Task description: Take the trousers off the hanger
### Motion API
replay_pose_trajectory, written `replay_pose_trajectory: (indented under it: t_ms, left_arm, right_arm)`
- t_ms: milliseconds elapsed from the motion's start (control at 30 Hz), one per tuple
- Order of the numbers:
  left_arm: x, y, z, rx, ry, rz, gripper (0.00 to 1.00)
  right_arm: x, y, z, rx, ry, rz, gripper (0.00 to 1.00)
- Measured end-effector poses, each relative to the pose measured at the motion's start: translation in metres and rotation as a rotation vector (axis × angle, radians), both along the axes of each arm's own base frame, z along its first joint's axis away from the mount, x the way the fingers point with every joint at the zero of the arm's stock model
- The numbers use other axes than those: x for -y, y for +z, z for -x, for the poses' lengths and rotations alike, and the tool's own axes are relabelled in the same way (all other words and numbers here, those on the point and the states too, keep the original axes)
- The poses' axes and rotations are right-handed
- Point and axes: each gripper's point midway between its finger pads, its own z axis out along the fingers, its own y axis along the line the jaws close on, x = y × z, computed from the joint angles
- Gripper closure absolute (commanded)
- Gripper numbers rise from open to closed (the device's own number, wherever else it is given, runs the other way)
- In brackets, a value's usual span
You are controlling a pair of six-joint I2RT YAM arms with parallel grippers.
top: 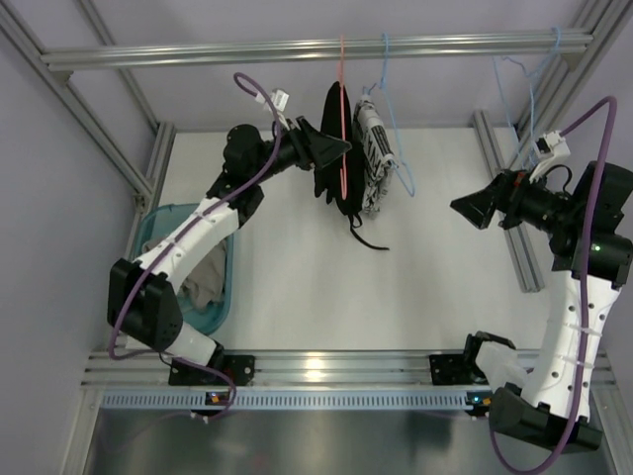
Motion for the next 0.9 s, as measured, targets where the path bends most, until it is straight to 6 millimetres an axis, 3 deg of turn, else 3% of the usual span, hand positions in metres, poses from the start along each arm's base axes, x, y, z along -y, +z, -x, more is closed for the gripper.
replay_pose_trajectory:
  t_ms: [100, 200, 267, 500, 567, 700, 767, 900]
  left_arm:
    - [0.013, -0.017, -0.008, -0.053, -0.021, 0.008, 0.34]
    - [0.021, -0.021, -0.014, -0.078, -0.034, 0.031, 0.43]
    - [0.027, -0.018, -0.018, -0.088, -0.043, 0.053, 0.51]
    - [0.04, 0.001, -0.022, -0.083, -0.073, 0.125, 0.55]
    - [0.042, 0.006, -0.022, -0.08, -0.077, 0.14, 0.6]
    - [0.045, 0.006, -0.023, -0.103, -0.089, 0.159, 0.86]
    - [0.046, 0.005, -0.022, -0.134, -0.093, 0.172, 0.94]
    - [0.045, 0.005, -0.027, -0.159, -0.077, 0.185, 1.0]
  right_arm:
    - [0.0, 0.0, 0.001, -0.002, -0.003, 0.001, 0.01]
    - [0.0, 0.0, 0.003, 0.002, -0.005, 0.006, 0.01]
    - [-0.001, 0.0, 0.006, 0.002, -0.004, 0.009, 0.01]
    - [-0.001, -0.004, 0.01, 0.001, 0.003, 0.033, 0.01]
    - [-0.001, -0.006, 0.011, -0.002, 0.004, 0.038, 0.0]
    - [0.0, -0.007, 0.011, -0.003, 0.003, 0.045, 0.01]
    - [0.0, -0.007, 0.011, -0.002, 0.002, 0.046, 0.01]
    - [0.0, -0.007, 0.011, -0.002, 0.002, 0.046, 0.0]
